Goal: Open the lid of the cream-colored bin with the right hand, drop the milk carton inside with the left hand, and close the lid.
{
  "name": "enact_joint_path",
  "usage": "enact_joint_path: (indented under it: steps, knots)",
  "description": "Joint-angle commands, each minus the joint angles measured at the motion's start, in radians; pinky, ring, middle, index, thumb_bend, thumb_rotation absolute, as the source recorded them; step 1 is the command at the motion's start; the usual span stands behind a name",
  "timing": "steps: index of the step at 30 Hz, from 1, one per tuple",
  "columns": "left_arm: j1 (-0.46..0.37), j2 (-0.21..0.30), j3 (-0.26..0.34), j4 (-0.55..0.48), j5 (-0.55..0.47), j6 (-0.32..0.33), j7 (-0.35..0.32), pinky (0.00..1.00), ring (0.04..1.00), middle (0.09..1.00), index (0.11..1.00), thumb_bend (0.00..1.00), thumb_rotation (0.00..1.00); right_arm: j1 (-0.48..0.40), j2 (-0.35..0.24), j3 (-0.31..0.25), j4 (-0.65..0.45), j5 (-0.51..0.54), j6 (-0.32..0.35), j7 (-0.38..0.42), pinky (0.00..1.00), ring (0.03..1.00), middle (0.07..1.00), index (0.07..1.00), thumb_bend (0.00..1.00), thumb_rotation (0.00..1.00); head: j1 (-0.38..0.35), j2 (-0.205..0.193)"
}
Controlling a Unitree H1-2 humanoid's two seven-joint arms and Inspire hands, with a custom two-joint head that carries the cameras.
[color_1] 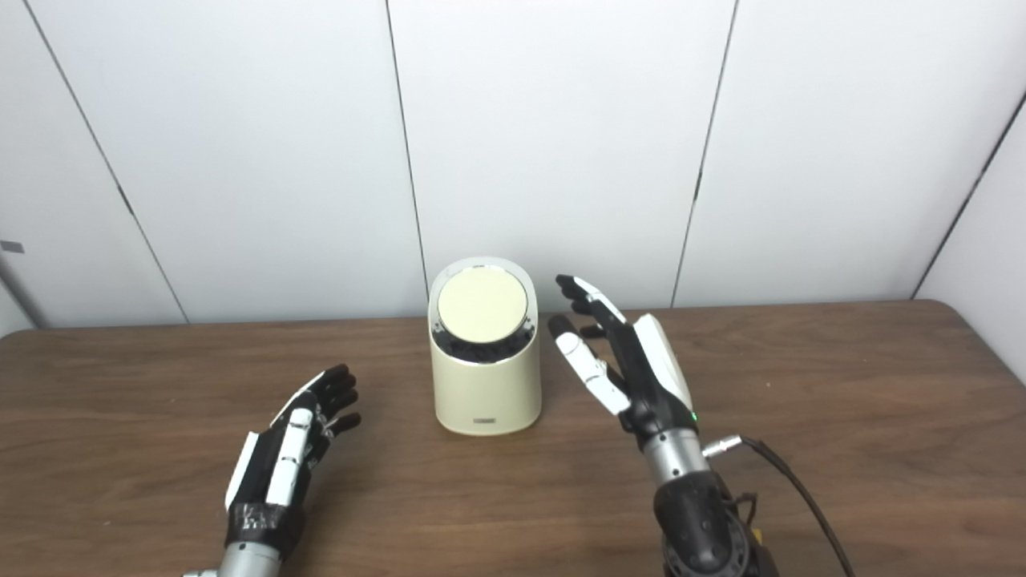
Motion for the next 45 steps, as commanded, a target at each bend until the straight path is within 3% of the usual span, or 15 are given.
enact_joint_path:
  steps: [1, 6, 10, 21, 23, 27, 36, 43, 45]
  knots:
    - [-0.026, -0.004, 0.008, -0.01, 0.001, -0.019, 0.012, 0.81, 0.861, 0.861, 0.891, 0.21, 0.75, -0.007, 0.001, -0.007, -0.025, 0.055, -0.052, -0.026, 0.72, 0.841, 0.865, 0.868, 0.27, 1.0, 0.002, 0.004]
    - [-0.02, -0.002, 0.016, -0.016, 0.001, -0.013, 0.021, 0.8, 0.848, 0.852, 0.874, 0.19, 0.68, 0.068, 0.025, -0.012, -0.028, 0.119, -0.053, -0.059, 0.77, 0.876, 0.887, 0.886, 0.16, 0.94, 0.01, 0.006]
    - [-0.008, 0.001, 0.023, -0.036, -0.014, -0.001, 0.019, 0.79, 0.845, 0.847, 0.867, 0.19, 0.66, 0.119, 0.05, -0.017, -0.022, 0.179, -0.084, -0.085, 0.77, 0.853, 0.866, 0.858, 0.12, 0.81, 0.012, 0.012]
    - [0.017, 0.0, 0.047, -0.072, -0.051, 0.02, 0.02, 0.8, 0.86, 0.858, 0.854, 0.24, 0.64, 0.177, 0.061, -0.008, 0.045, 0.27, -0.165, -0.109, 0.8, 0.865, 0.87, 0.856, 0.15, 0.97, 0.022, 0.024]
    - [0.016, 0.001, 0.051, -0.077, -0.052, 0.026, 0.023, 0.79, 0.854, 0.856, 0.846, 0.26, 0.65, 0.179, 0.062, -0.004, 0.045, 0.287, -0.146, -0.102, 0.79, 0.863, 0.867, 0.853, 0.12, 0.91, 0.021, 0.024]
    - [0.015, 0.005, 0.055, -0.074, -0.041, 0.018, 0.025, 0.77, 0.849, 0.853, 0.841, 0.24, 0.68, 0.179, 0.057, 0.005, 0.041, 0.334, -0.103, -0.076, 0.81, 0.876, 0.887, 0.874, 0.1, 0.88, 0.022, 0.026]
    - [0.011, 0.016, 0.063, -0.065, -0.038, 0.004, 0.024, 0.77, 0.851, 0.852, 0.84, 0.23, 0.68, 0.173, 0.061, 0.017, 0.067, 0.319, -0.115, -0.089, 0.83, 0.882, 0.889, 0.866, 0.13, 0.87, 0.015, 0.018]
    - [0.022, 0.024, 0.071, -0.097, -0.063, 0.03, 0.009, 0.8, 0.863, 0.865, 0.855, 0.24, 0.69, 0.181, 0.086, -0.003, 0.042, 0.379, -0.093, -0.091, 0.86, 0.891, 0.894, 0.88, 0.11, 0.81, 0.011, 0.029]
    - [0.028, 0.036, 0.063, -0.108, -0.069, 0.045, -0.009, 0.81, 0.878, 0.882, 0.873, 0.25, 0.73, 0.184, 0.082, 0.0, 0.034, 0.375, -0.091, -0.09, 0.87, 0.898, 0.904, 0.892, 0.1, 0.84, 0.009, 0.03]
